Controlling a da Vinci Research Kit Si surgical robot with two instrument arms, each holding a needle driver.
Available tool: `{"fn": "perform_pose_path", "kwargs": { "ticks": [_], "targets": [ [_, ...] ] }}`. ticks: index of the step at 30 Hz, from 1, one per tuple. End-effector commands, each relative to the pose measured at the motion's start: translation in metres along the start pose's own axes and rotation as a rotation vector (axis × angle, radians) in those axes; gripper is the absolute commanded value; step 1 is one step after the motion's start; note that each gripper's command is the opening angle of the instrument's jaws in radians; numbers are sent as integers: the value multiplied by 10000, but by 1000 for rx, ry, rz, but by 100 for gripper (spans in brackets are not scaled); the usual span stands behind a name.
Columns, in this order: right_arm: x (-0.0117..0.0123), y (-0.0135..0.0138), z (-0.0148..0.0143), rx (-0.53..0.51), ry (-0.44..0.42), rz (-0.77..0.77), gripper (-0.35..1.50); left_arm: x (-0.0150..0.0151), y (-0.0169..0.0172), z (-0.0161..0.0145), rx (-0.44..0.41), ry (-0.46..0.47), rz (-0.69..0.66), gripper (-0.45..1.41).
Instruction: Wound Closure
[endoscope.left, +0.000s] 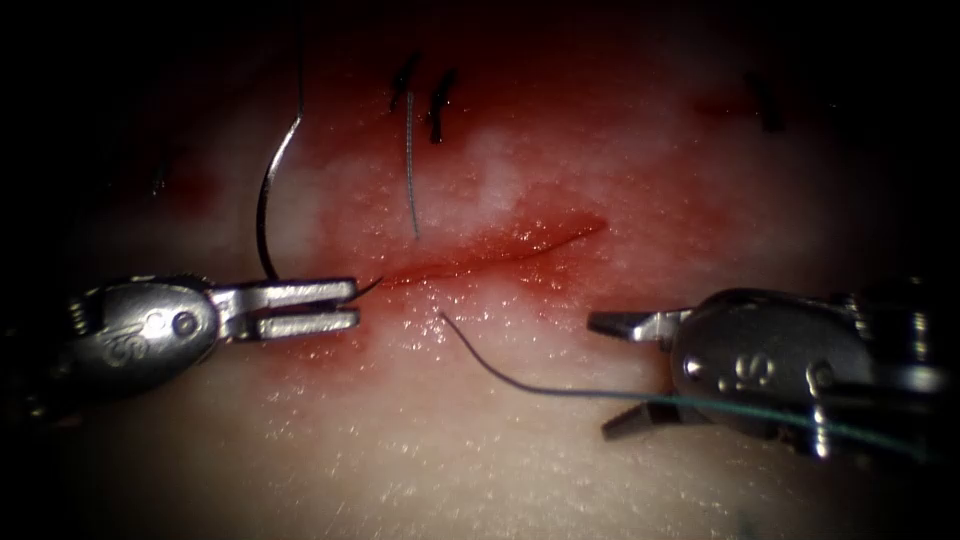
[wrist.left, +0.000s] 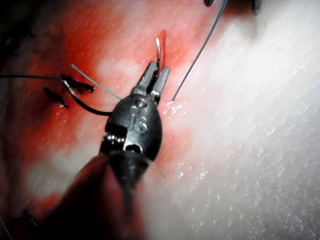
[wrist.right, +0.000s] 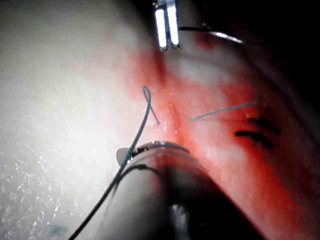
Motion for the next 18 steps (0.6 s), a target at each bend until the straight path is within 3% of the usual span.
{"fn": "perform_pose_path", "kwargs": {
  "ticks": [1, 4, 7, 10, 14, 18],
  "targets": [
    [-5, 15, 9, -28, -9, -13, 148, -4, -1, 7, 0, 1, 0, -45],
    [-8, 30, 13, -55, -18, -25, 148, -4, -1, 7, 0, 1, 0, -45],
    [-5, 40, 20, -70, 39, 22, 148, -4, -1, 7, 0, 1, 0, -45],
    [-2, 47, 30, -38, 125, 180, 140, -4, -1, 7, 0, 1, 0, -45],
    [-3, 53, 46, 29, 214, 359, 111, -4, -1, 7, 0, 1, 0, -45],
    [-7, 55, 59, 28, 255, 414, 118, -4, -1, 7, 0, 1, 0, -45]
  ]
}}
